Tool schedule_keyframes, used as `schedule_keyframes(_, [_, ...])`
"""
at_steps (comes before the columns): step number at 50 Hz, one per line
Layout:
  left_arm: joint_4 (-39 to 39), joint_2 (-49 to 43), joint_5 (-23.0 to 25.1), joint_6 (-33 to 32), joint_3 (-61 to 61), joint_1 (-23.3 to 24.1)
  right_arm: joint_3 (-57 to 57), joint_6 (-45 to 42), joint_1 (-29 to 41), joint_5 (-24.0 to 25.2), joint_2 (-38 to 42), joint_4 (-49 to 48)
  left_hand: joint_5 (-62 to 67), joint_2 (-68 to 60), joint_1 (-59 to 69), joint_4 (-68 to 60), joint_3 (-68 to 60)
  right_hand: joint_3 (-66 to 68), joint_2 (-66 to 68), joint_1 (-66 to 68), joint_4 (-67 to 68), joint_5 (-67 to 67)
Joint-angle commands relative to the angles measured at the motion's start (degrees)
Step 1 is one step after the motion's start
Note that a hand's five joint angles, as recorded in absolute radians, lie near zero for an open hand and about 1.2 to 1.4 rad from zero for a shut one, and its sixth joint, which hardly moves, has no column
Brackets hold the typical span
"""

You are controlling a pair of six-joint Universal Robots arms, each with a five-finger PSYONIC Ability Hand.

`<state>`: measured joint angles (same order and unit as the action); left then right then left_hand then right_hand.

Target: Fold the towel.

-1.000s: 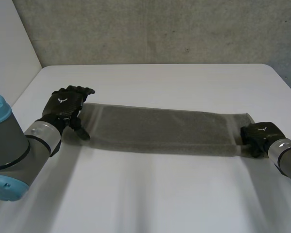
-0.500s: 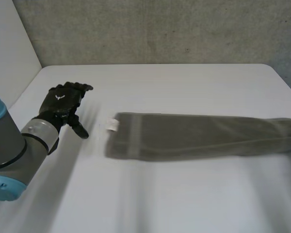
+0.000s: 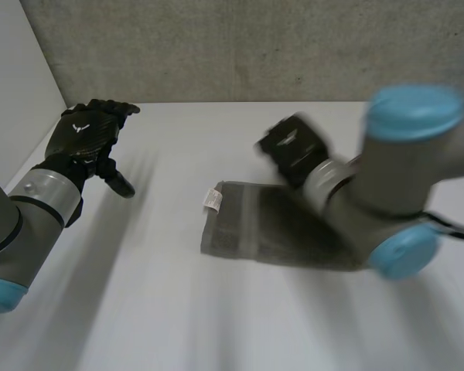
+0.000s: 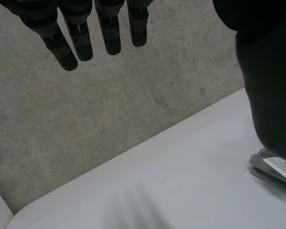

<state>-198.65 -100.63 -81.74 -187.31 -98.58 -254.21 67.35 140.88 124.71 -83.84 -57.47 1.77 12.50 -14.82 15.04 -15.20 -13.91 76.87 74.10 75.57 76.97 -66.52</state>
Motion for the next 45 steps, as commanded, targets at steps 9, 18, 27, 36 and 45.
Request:
schedule_keyframes(9, [-0.2,-1.5,-0.1,-0.1,2.1,2.9,7.5,2.5,4.7,0.3,1.8,-1.5,-12.0,4.3,-4.5,4.7,3.4,-66.9,-64.1,-65.6,-67.0,66.5])
schedule_keyframes(18, [-0.2,-6.3,-0.4,-0.2,7.3,10.8,20.8,16.0,-6.7,5.8,-12.8,-2.4,-11.4,3.8,-4.0,4.1,2.9,-66.9,-64.1,-65.6,-67.0,66.5])
schedule_keyframes(27, [0.1,-16.1,-5.2,-0.7,14.3,19.1,35.9,16.9,-19.3,6.2,-17.4,-5.2,-11.4,3.8,-4.0,4.1,2.9,-66.9,-64.1,-65.6,-67.0,66.5])
schedule_keyframes(36, [0.4,-24.4,-7.8,-0.8,19.4,21.3,41.4,15.6,-24.8,7.6,-16.3,-7.3,-11.3,3.6,-3.8,4.0,2.7,-56.0,-53.3,-54.7,-56.1,55.7])
schedule_keyframes(45, [3.0,-25.9,-9.0,-0.8,19.7,21.6,38.3,15.1,-24.8,4.5,-11.3,-9.4,-11.3,3.6,-3.8,4.0,2.7,3.0,5.8,4.3,2.9,-3.4])
